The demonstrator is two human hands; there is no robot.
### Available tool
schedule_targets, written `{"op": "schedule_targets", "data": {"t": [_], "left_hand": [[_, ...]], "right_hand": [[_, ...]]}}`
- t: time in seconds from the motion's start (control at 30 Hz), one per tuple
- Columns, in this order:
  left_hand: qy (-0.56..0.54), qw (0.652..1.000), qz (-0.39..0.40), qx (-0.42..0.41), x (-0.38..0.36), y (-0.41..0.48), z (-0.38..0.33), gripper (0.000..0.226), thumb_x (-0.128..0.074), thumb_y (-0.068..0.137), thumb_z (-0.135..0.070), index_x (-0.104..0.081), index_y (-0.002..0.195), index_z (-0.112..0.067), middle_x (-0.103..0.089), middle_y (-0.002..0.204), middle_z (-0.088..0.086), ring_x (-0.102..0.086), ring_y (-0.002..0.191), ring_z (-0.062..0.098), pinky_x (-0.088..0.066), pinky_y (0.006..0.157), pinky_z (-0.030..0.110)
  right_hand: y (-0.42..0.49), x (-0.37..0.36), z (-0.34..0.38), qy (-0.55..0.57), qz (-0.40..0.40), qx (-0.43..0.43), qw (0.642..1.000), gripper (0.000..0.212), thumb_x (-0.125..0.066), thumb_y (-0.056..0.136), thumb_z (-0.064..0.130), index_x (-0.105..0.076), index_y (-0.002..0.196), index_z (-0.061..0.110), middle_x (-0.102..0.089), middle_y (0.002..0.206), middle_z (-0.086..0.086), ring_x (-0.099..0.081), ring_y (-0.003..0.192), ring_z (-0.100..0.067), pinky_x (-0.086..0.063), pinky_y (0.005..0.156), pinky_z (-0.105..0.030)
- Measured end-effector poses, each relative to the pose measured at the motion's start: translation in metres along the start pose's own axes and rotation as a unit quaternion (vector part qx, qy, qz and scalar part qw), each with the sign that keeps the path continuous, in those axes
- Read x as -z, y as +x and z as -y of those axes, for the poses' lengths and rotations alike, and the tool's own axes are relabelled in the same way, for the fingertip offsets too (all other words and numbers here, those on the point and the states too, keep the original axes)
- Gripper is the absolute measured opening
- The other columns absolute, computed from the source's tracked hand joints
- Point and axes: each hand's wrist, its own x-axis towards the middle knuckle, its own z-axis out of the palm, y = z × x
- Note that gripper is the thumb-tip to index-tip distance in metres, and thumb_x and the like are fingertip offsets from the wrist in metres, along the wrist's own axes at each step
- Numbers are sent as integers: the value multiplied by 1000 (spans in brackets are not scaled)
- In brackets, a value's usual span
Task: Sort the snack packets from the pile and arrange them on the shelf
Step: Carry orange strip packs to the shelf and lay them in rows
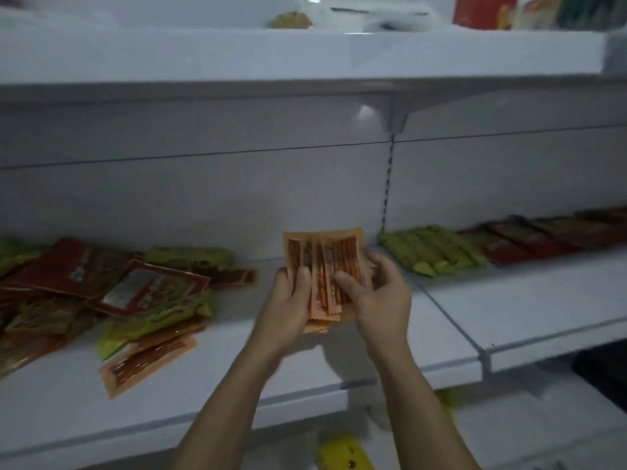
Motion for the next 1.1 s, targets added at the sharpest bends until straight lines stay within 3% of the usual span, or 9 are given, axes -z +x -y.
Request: {"op": "schedule_targets", "data": {"t": [0.07,0.13,0.23,0.33,0.47,0.63,0.83,0.97,1.1], "left_hand": [[-1,998,60,-3,-44,-5,-8,40,-55,92,-56,-56,121,-28,-72,110,-6,-71,97,11,-57,89,45],[13,994,110,-16,-94,-12,-18,35,-63,92,-42,-58,123,-26,-73,109,-7,-71,96,10,-58,88,44],[13,987,158,-35,-168,-27,-29,29,-63,95,-32,-61,122,-23,-74,108,-5,-72,96,12,-58,87,44],[-11,980,197,-36,-240,-49,-37,19,-63,95,-31,-61,114,-31,-74,105,-8,-71,94,7,-59,84,35],[-19,972,228,-48,-318,-77,-51,6,-63,95,-31,-60,98,-35,-73,98,-11,-71,88,4,-60,78,30],[-37,960,273,-50,-391,-101,-61,21,-63,94,-36,-59,113,-27,-73,102,-9,-70,86,1,-57,68,20],[-61,937,343,-42,-463,-115,-65,31,-65,92,-40,-62,118,-23,-74,105,-6,-72,95,11,-59,84,44],[-79,925,369,-39,-511,-122,-69,34,-68,89,-42,-62,118,-23,-74,104,-7,-72,92,7,-60,82,40],[-92,923,373,-33,-558,-116,-68,44,-70,86,-46,-59,121,-22,-72,106,-7,-71,92,5,-59,82,34]], "right_hand": [[0,46,4,-9,-46,-5,999,39,-81,77,6,-61,101,30,-70,88,9,-66,78,6,-55,70,-14],[0,98,8,-30,-96,-12,995,39,-82,76,10,-62,100,34,-72,90,3,-71,83,-7,-60,78,-33],[-7,176,17,-34,-175,-18,984,42,-82,76,10,-60,100,36,-72,85,-6,-73,76,-18,-60,74,-45],[-18,247,30,-57,-236,-4,970,48,-81,77,13,-54,107,39,-72,84,-6,-72,74,-13,-61,70,-37],[-38,325,48,-127,-294,32,947,39,-80,79,21,-58,109,32,-68,88,8,-65,76,6,-54,63,-15],[-56,401,57,-137,-346,29,928,18,-75,85,20,-66,95,31,-71,95,8,-70,87,-8,-60,76,-43],[-75,463,67,-153,-369,15,917,25,-64,93,13,-61,112,29,-67,109,12,-66,99,-6,-58,79,-25],[-78,503,72,-164,-358,-10,919,43,-60,94,5,-55,132,25,-63,126,7,-64,111,-10,-57,91,-36],[-64,544,69,-171,-368,-2,914,42,-60,93,0,-56,124,27,-63,124,8,-64,110,-11,-57,84,-31]]}}
